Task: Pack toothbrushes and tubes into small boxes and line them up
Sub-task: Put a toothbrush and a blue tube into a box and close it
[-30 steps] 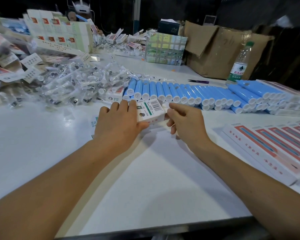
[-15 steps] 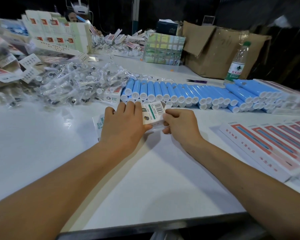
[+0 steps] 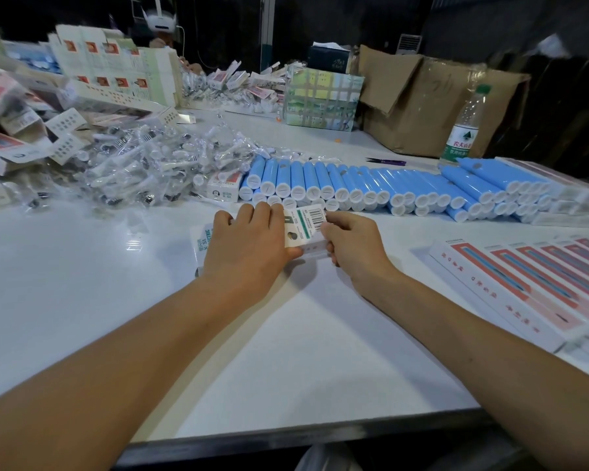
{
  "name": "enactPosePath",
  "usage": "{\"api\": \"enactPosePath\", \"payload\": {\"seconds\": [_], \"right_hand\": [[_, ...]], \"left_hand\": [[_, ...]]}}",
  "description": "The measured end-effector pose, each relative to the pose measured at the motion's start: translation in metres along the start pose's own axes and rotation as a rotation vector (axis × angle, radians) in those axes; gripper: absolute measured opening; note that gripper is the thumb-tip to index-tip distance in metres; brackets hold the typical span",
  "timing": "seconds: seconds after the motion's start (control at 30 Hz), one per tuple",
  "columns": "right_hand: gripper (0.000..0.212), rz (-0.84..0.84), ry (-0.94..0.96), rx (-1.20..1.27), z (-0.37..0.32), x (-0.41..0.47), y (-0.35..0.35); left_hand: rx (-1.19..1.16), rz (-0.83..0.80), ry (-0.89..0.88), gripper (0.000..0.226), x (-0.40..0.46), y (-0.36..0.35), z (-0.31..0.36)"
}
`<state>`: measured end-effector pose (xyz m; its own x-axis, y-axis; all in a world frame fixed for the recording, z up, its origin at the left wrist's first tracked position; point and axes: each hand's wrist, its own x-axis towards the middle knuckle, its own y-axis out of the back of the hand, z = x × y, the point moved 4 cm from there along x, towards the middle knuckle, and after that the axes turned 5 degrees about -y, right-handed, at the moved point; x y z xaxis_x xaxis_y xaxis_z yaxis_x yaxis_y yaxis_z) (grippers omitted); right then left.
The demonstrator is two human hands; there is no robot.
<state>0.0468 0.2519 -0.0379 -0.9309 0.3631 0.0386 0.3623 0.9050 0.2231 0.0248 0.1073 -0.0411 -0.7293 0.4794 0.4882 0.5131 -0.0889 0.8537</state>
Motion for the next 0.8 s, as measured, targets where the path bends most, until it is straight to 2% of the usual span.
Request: {"api": "enactPosePath", "payload": {"seconds": [0.4, 0.47, 0.57, 0.63, 0.67, 0.7, 0.73, 0.77, 0.8], "right_hand": [[0.034, -0.003, -0.054, 0.082, 0.002, 0.006, 0.001], [0.028, 0.003, 0.016, -0.062, 0.001, 0.006, 0.003], [0.027, 0.058, 0.249, -0.480, -0.003, 0.008, 0.008], [0.019, 0.188, 0.363, -0.532, -0.011, 0.007, 0.016], [0.039, 0.252, 0.363, -0.496, -0.014, 0.008, 0.020], [0.057, 0.276, 0.281, -0.361, -0.013, 0.012, 0.026], [0.067, 0.237, 0.115, -0.126, -0.008, 0.016, 0.028], [0.068, 0.135, -0.085, 0.202, -0.004, 0.017, 0.024], [0.060, -0.017, -0.281, 0.505, 0.002, 0.017, 0.015]], "left_hand": [[-0.025, -0.013, 0.000, 0.061, 0.002, 0.001, 0.003], [-0.032, -0.024, -0.004, 0.062, 0.002, 0.001, 0.002], [-0.049, -0.027, -0.002, 0.065, 0.000, 0.001, -0.001], [-0.083, -0.027, 0.031, 0.070, 0.001, 0.004, -0.005], [-0.100, -0.031, 0.052, 0.073, 0.002, 0.005, -0.008], [-0.112, -0.035, 0.067, 0.076, 0.002, 0.006, -0.010], [-0.118, -0.036, 0.074, 0.078, 0.002, 0.007, -0.010], [-0.124, -0.033, 0.073, 0.078, 0.002, 0.008, -0.010], [-0.129, -0.032, 0.065, 0.077, 0.001, 0.009, -0.008]]}}
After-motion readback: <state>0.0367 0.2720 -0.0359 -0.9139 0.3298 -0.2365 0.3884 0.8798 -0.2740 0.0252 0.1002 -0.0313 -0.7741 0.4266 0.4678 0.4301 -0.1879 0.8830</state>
